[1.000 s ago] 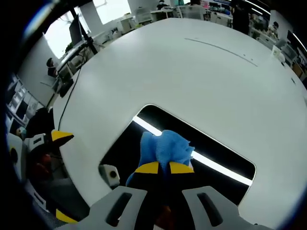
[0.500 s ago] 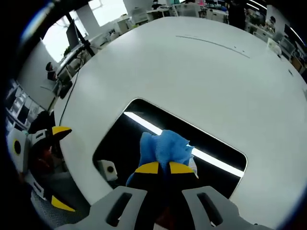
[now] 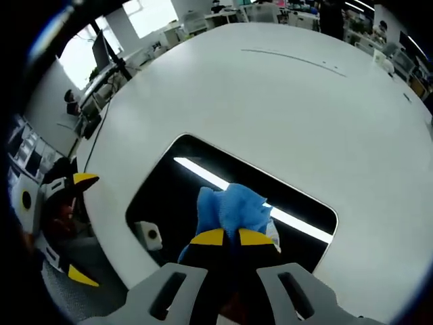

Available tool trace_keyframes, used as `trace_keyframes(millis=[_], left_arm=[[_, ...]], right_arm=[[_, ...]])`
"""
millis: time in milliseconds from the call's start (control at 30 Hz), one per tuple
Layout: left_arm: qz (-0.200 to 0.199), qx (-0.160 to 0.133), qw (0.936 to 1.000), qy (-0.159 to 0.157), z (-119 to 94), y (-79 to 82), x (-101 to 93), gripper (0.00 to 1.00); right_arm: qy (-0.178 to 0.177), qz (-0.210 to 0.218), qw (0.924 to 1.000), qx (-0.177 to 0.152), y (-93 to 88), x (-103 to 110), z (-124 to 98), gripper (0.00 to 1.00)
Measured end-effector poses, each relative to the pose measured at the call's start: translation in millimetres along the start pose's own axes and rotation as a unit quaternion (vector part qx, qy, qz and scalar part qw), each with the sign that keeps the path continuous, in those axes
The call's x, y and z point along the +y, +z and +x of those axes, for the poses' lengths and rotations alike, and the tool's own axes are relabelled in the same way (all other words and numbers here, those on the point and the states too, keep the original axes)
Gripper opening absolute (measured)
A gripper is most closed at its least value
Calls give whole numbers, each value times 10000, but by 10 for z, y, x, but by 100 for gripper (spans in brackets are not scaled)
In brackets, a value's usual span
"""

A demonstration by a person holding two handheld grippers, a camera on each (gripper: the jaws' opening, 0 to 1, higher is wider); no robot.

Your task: Wipe the mirror surface with the cleaning cloth until all visible marks leave the cleaned area.

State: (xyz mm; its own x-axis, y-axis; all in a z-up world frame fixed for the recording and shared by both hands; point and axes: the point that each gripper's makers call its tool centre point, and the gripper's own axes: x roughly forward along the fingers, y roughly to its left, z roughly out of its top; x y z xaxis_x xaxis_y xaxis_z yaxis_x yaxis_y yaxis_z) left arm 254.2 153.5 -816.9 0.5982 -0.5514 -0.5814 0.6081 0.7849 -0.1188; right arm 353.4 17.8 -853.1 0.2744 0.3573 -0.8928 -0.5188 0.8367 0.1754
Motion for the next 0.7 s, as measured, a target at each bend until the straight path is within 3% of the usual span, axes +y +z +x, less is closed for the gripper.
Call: trace_keyframes(millis=[400, 567, 700], left_arm=[[-52, -30, 10000, 27, -4, 4, 20, 99], [-71, -48, 10000, 41, -8, 12, 25, 99], [-72, -51, 10000, 47, -8, 15, 26, 99]], right_arm=[[-64, -20, 10000, -26, -105, -151, -80, 0], [-224, -293, 9993, -4, -173, -190, -117, 0], [-204, -139, 9997, -55, -203, -260, -145, 0]])
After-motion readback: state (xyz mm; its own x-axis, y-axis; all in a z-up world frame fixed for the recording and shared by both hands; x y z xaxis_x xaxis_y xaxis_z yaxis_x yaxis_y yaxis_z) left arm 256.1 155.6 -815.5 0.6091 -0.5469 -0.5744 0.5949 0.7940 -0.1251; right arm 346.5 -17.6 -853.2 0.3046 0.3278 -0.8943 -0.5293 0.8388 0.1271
